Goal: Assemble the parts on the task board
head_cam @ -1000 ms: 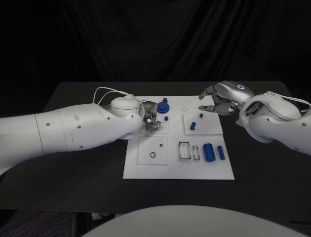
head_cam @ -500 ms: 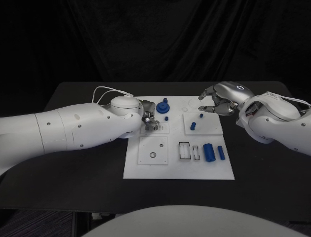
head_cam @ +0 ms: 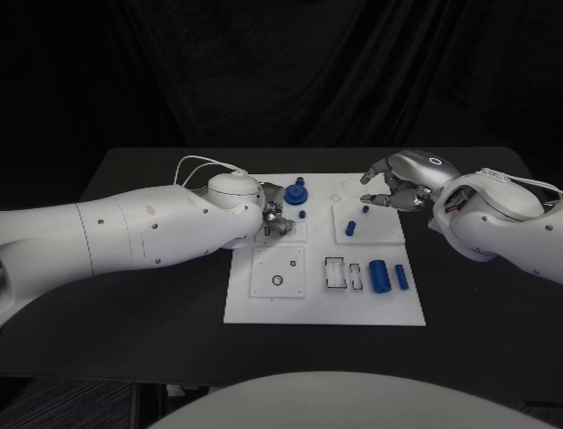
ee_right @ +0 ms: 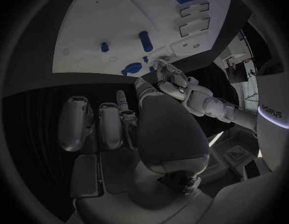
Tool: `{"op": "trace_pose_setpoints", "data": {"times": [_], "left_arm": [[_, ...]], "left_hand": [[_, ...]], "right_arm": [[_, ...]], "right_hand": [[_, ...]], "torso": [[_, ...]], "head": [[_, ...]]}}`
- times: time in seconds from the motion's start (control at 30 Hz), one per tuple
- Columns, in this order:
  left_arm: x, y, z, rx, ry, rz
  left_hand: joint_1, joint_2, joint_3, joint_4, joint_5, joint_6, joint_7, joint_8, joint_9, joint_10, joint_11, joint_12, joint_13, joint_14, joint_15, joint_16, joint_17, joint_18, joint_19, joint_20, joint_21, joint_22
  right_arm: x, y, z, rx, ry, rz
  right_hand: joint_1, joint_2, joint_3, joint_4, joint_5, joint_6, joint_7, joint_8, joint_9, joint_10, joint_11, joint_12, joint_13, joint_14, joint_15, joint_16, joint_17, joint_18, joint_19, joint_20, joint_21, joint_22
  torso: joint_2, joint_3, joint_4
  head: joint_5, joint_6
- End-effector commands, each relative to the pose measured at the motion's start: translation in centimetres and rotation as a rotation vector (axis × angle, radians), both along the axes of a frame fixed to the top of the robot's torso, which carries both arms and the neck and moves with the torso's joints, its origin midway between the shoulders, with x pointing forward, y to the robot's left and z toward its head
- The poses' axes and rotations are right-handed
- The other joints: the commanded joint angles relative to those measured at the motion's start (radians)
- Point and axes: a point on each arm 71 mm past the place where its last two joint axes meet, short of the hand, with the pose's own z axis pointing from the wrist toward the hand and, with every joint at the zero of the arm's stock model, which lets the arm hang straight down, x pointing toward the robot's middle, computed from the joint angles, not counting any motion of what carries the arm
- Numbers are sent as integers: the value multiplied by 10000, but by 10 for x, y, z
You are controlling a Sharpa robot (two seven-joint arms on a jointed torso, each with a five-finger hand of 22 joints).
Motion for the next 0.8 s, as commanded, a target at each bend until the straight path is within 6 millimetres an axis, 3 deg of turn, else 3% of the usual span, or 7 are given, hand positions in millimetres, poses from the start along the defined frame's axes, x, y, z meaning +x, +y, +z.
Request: {"op": "trace_pose_setpoints", "data": {"times": [0.03,0.8], "left_arm": [[-2,-2,-2,82,173,-123],[-8,-3,-14,94,400,-82]], "left_hand": [[16,112,-125,28,-84,66,40,-53,-5,1061,50,-9,2611,1074,48,26,2635,26,362,59,-58,2010],[123,242,-530,156,-367,130,32,-135,16,1061,45,-9,2611,1074,44,26,2635,28,362,57,-70,2018]], "right_arm": [[0,-1,-3,-131,152,-155],[1,-3,-4,-269,330,-282]], "right_hand": [[105,26,-27,-58,59,61,19,65,-13,8,70,-52,1295,482,65,-54,-8,177,-7,80,-46,1157],[182,42,4,-117,143,84,27,74,-39,-33,77,-81,1251,459,73,-131,-91,201,-46,91,-157,1112]], "torso": [[5,-8,6],[-15,-2,9]], "head": [[-34,-2],[-76,-2]]}}
